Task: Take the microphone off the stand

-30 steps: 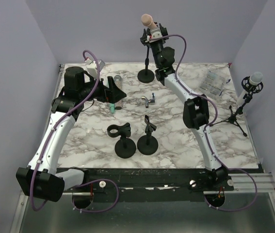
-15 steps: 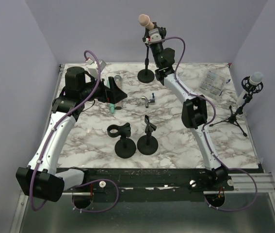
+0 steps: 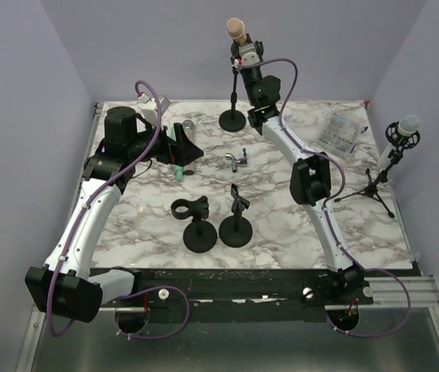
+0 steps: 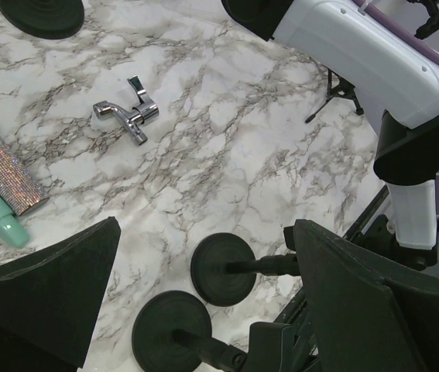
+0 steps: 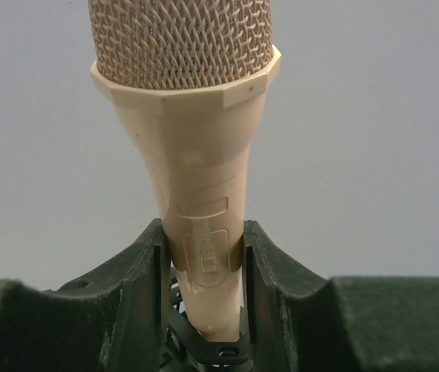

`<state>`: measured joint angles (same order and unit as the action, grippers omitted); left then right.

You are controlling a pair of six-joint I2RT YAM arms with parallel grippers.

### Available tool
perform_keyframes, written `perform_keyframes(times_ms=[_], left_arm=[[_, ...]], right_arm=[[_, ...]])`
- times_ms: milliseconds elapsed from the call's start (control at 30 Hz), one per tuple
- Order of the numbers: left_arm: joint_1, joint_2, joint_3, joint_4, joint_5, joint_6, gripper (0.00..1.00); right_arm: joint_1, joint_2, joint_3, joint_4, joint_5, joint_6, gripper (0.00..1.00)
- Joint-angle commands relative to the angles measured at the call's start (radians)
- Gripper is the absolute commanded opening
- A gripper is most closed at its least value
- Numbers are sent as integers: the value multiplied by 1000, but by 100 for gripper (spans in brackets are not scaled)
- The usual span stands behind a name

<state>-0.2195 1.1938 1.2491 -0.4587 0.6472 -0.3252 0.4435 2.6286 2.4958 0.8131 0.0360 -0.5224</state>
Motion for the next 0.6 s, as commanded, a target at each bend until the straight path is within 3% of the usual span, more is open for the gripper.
perform_keyframes(times_ms=[0,367,567], left_arm=[[-6,-6,3,3,-6,14,98],[-7,-16,-4,-2,-61,30,98],[-7,-37,-5,-6,-80,38,98]], right_arm=[[3,-19,42,23,4,12,1],[56,-143,36,2,76,38,1],[91,-275,-69,-79,181,158,1]])
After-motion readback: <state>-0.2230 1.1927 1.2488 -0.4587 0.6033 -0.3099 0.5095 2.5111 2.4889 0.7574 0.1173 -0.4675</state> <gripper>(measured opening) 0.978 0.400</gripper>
